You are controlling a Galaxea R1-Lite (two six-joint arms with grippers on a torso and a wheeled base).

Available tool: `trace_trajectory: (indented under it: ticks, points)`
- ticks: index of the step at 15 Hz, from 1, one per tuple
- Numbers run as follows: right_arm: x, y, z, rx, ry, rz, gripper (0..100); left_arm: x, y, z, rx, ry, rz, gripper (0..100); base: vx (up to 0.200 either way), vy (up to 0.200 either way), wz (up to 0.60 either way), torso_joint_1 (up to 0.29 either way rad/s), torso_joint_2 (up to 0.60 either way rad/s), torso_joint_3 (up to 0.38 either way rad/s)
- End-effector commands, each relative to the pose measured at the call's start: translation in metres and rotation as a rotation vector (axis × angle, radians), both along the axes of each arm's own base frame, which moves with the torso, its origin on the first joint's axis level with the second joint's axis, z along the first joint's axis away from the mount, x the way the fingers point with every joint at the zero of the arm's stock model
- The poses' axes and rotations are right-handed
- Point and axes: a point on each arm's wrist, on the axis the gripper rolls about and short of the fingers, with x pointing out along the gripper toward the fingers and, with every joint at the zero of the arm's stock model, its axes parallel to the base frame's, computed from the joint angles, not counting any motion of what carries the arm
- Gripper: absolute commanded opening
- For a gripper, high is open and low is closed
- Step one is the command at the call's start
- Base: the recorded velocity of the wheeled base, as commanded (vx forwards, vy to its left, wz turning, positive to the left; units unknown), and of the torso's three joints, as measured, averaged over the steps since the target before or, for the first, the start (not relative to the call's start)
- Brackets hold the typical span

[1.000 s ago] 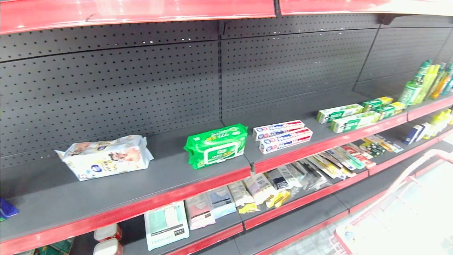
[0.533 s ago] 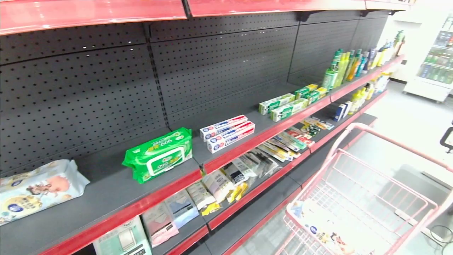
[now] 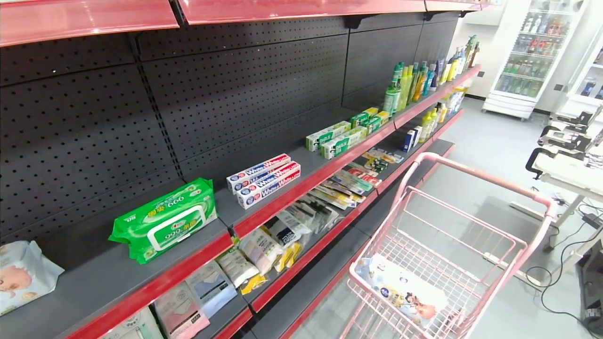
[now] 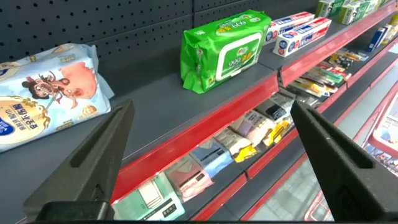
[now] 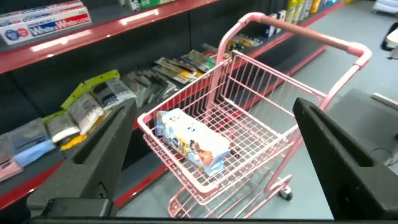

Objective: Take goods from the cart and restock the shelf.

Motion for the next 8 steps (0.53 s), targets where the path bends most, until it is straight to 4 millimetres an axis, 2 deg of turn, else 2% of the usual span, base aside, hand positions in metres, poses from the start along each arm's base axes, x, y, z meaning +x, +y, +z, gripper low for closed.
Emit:
trace_trajectory:
  ticks: [1,2,3,4,5,6,7,8]
  points:
    - [0.004,0.000,0.001,0.010,0.056,0.032,100,0.000,0.000,0.000,0.000,0.001,0.000,100,0.000,0.000,0.00,0.000,0.00,0.000]
    - [0.007,0.000,0.002,0.018,0.090,0.035,100,0.000,0.000,0.000,0.000,0.001,0.002,100,0.000,0.000,0.00,0.000,0.00,0.000]
    - [0.006,-0.001,0.028,0.043,0.030,0.032,100,0.000,0.000,0.000,0.000,0.001,0.000,100,0.000,0.000,0.00,0.000,0.00,0.000]
    - [0.008,-0.001,0.045,0.063,0.023,0.027,100,0.000,0.000,0.000,0.000,0.001,0.000,100,0.000,0.000,0.00,0.000,0.00,0.000]
    - [0.053,0.000,0.146,0.328,0.058,-0.055,100,0.000,0.000,0.000,0.000,0.001,0.000,100,0.000,0.000,0.00,0.000,0.00,0.000]
    - [0.090,0.000,0.192,0.326,0.082,-0.062,100,0.000,0.000,0.000,0.000,0.001,0.002,100,0.000,0.000,0.00,0.000,0.00,0.000]
    - [0.118,0.001,0.188,0.282,0.178,-0.040,100,0.000,0.000,0.000,-0.002,0.001,0.002,100,0.000,0.000,0.00,0.000,0.00,0.000]
    - [0.144,0.002,0.167,0.244,0.324,0.024,100,0.000,0.000,0.000,-0.002,0.001,0.002,100,0.000,0.000,0.00,0.000,0.00,0.000]
